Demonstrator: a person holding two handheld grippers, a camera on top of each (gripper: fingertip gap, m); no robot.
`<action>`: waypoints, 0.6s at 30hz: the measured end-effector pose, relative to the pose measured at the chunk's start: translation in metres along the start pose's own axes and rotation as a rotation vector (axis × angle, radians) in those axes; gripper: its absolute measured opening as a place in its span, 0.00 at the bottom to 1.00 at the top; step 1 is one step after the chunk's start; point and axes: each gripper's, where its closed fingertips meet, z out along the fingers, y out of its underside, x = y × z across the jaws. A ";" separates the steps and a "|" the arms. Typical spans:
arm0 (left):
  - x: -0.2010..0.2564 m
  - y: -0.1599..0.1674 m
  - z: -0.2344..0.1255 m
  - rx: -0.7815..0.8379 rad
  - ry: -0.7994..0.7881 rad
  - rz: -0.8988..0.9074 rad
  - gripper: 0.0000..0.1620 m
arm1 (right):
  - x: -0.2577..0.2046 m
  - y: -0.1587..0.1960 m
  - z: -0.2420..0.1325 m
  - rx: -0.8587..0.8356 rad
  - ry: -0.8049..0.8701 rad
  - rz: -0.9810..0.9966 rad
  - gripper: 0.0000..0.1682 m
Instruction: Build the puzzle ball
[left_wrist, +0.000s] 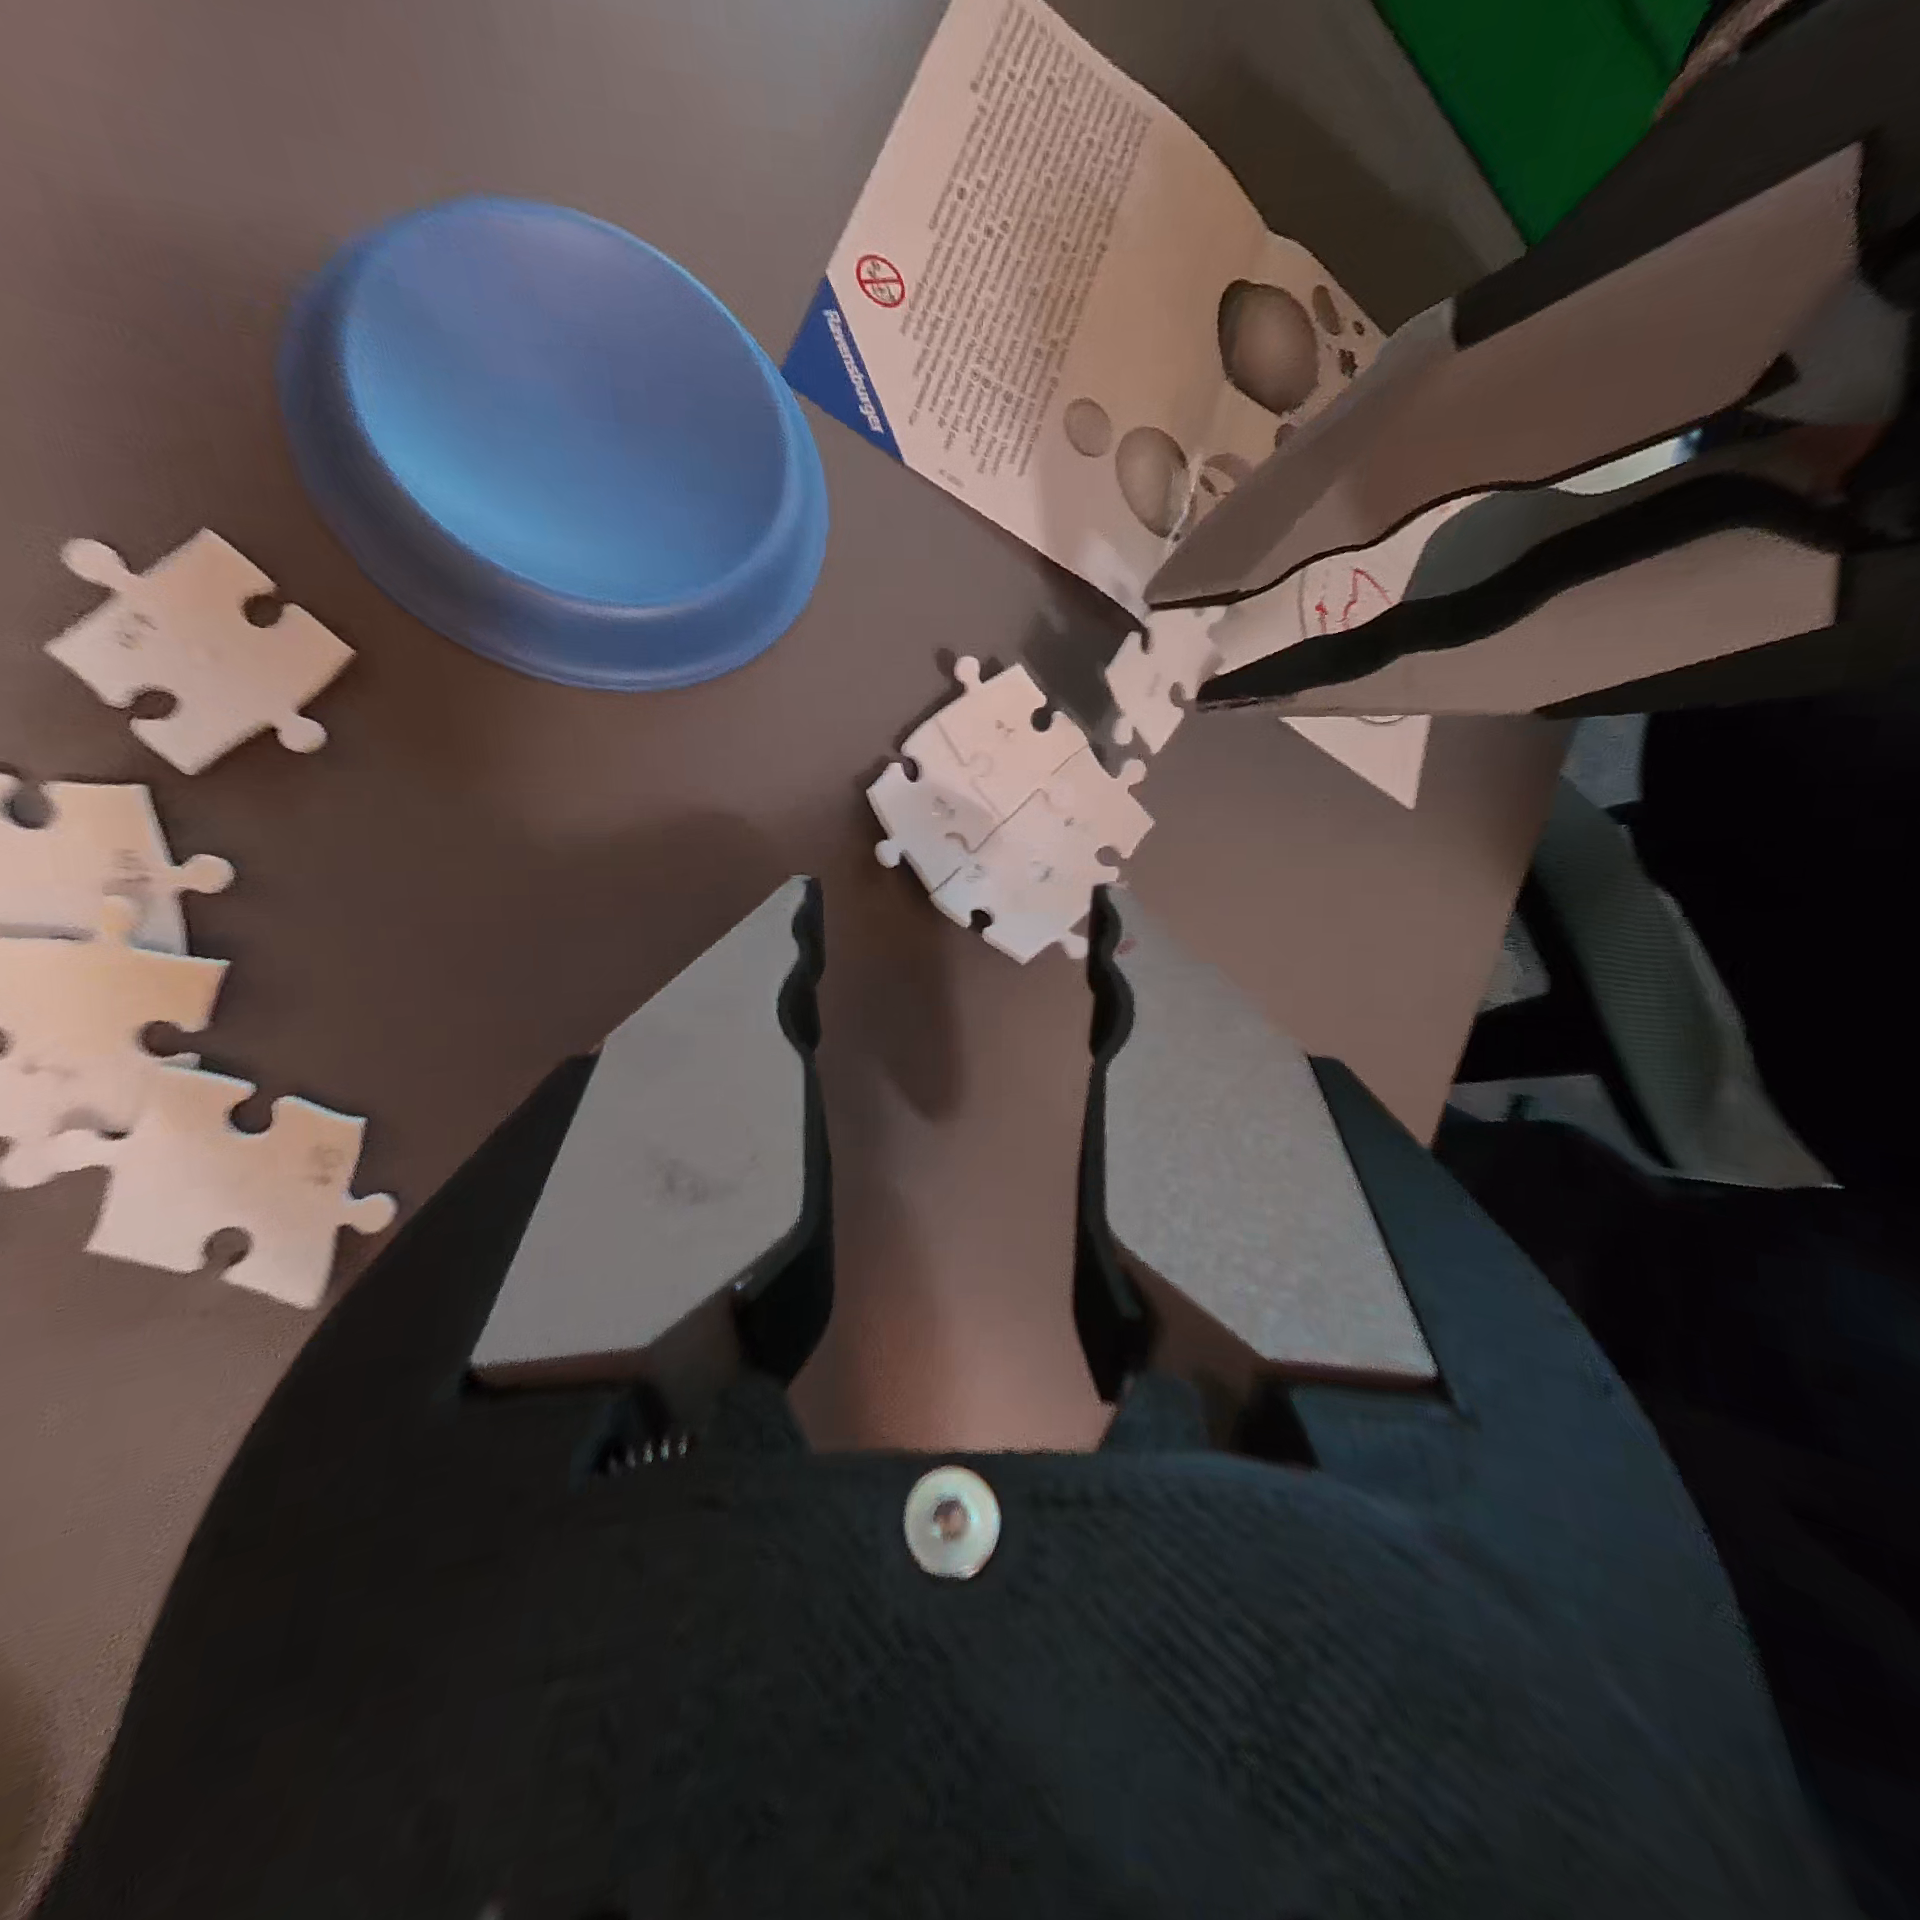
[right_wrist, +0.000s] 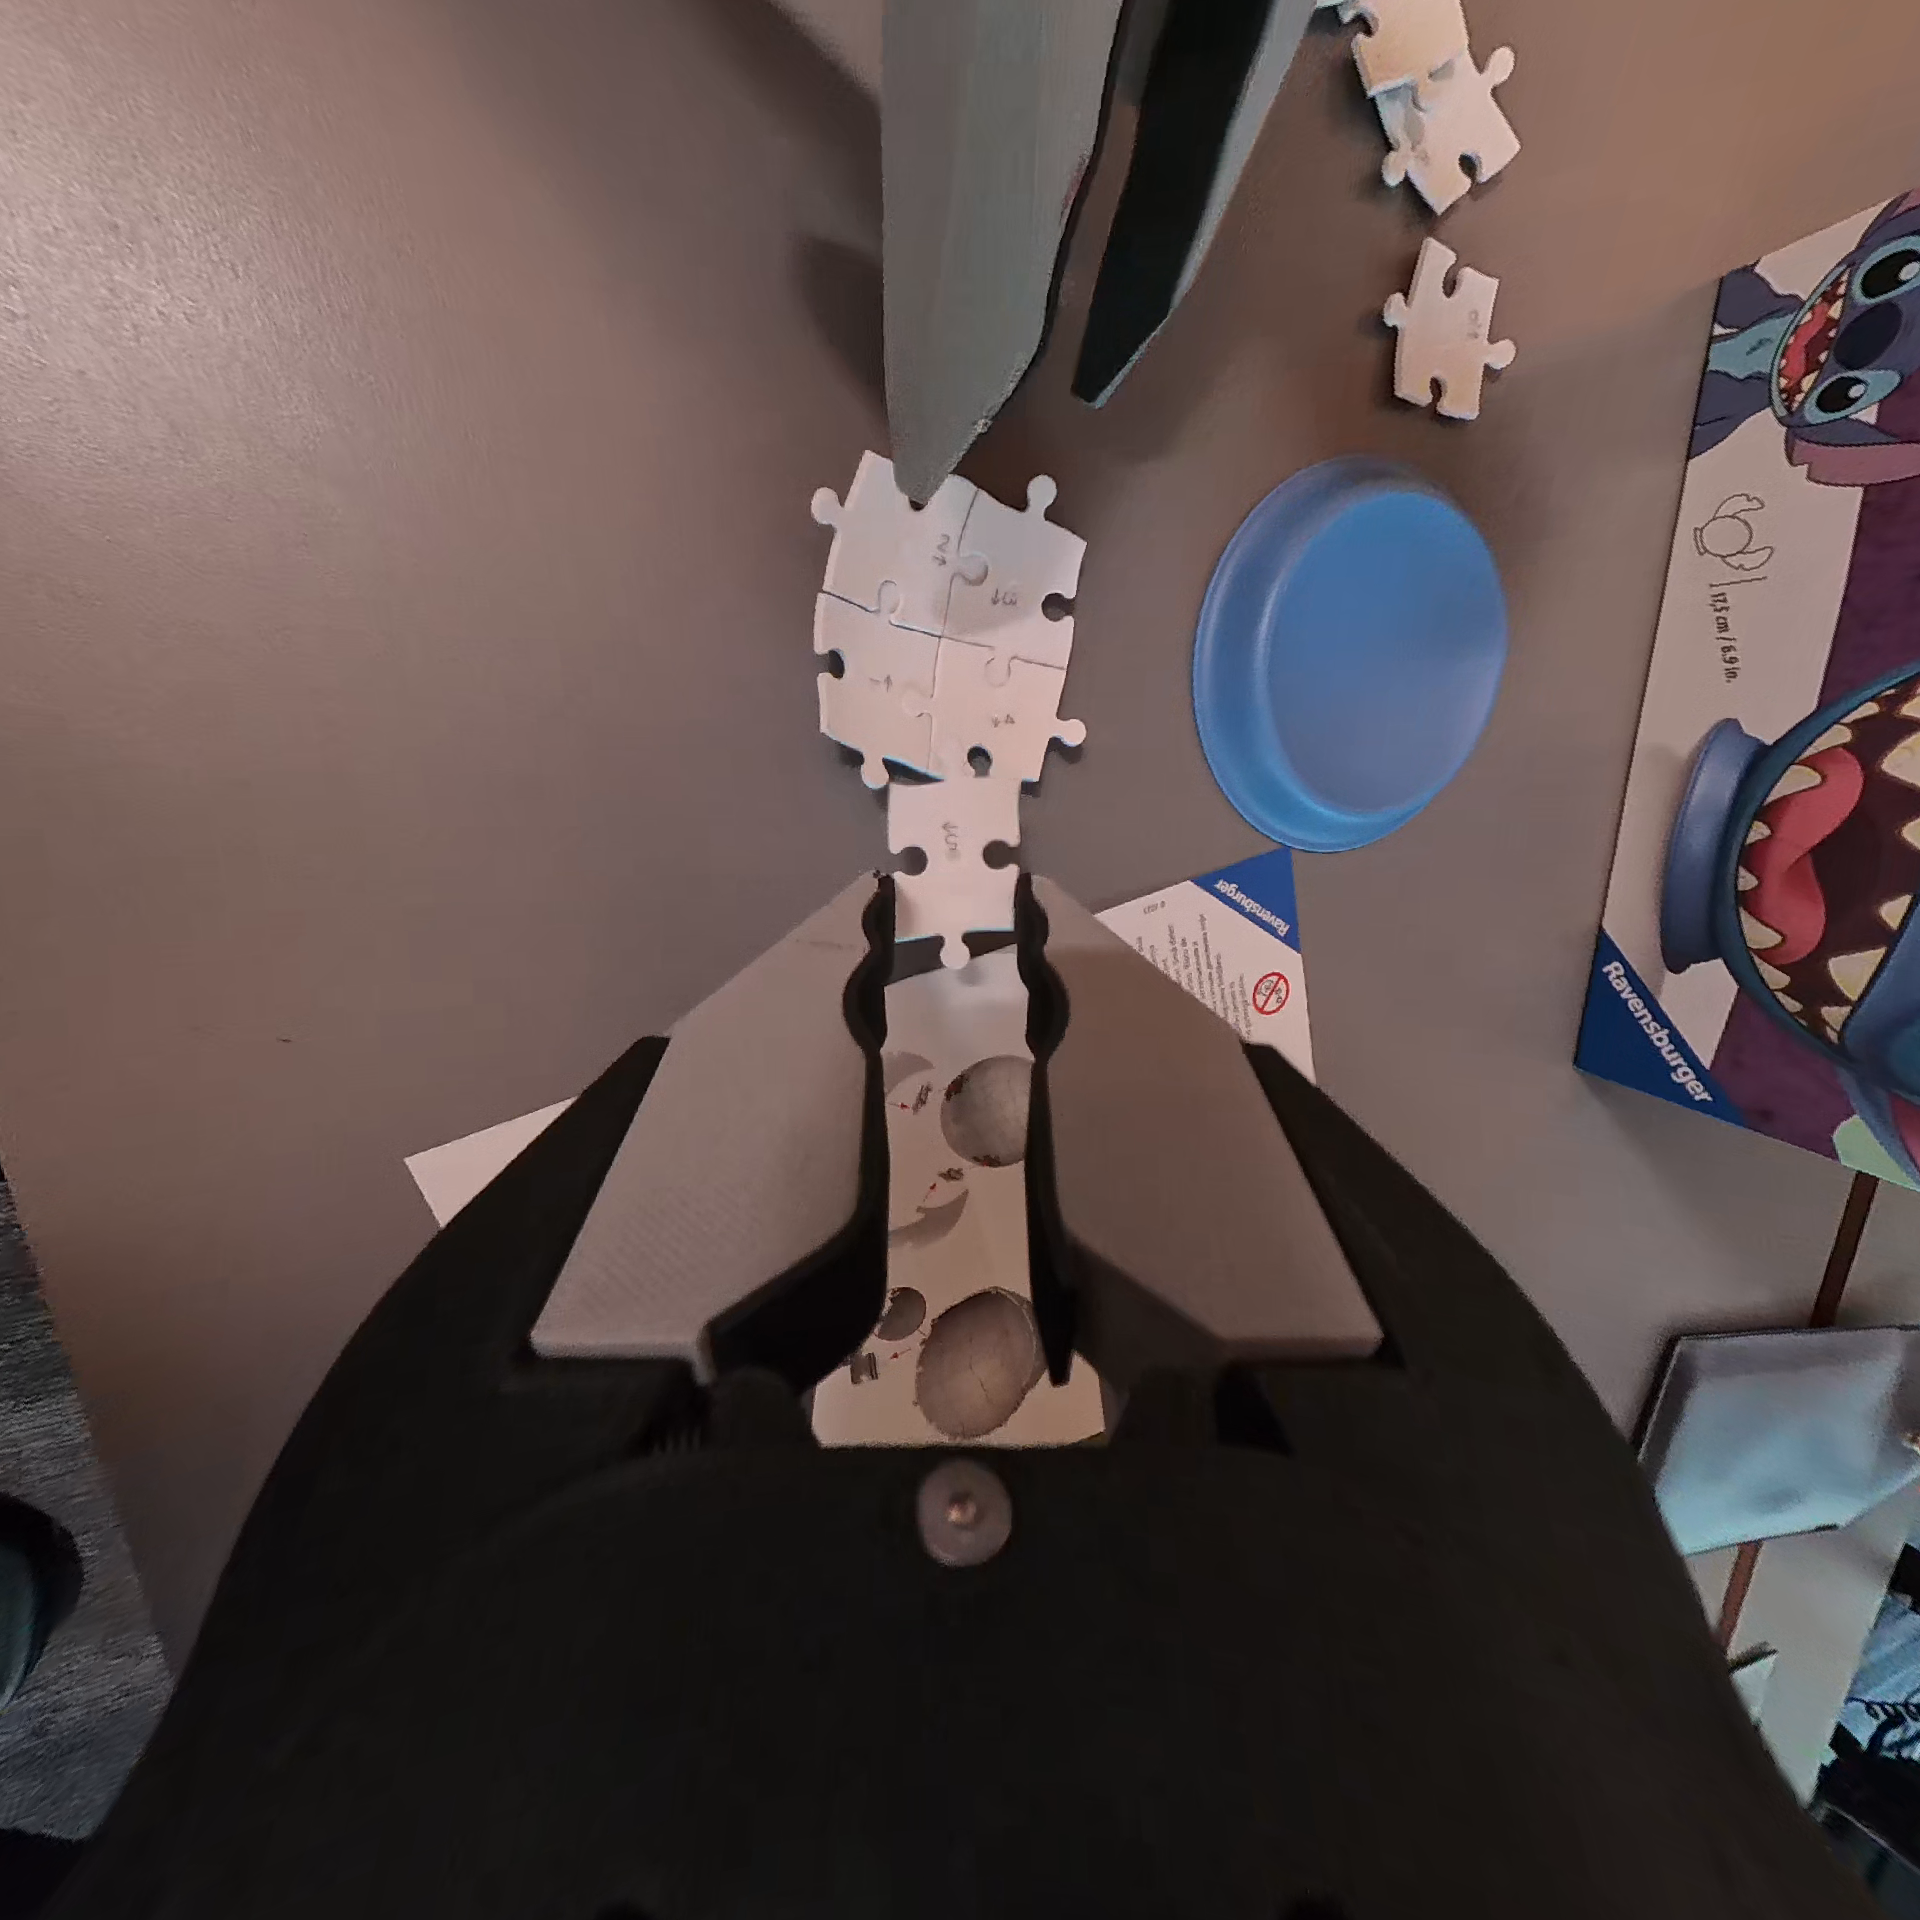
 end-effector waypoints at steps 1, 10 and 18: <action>0.001 0.001 0.001 -0.004 0.019 -0.020 0.29 | 0.000 0.000 0.000 0.002 -0.005 0.003 0.12; 0.001 0.000 0.016 -0.030 0.091 -0.100 0.15 | 0.000 0.000 0.007 -0.031 -0.024 -0.012 0.12; 0.003 -0.004 0.024 -0.044 0.132 -0.108 0.10 | -0.001 0.005 0.012 -0.046 -0.045 0.004 0.12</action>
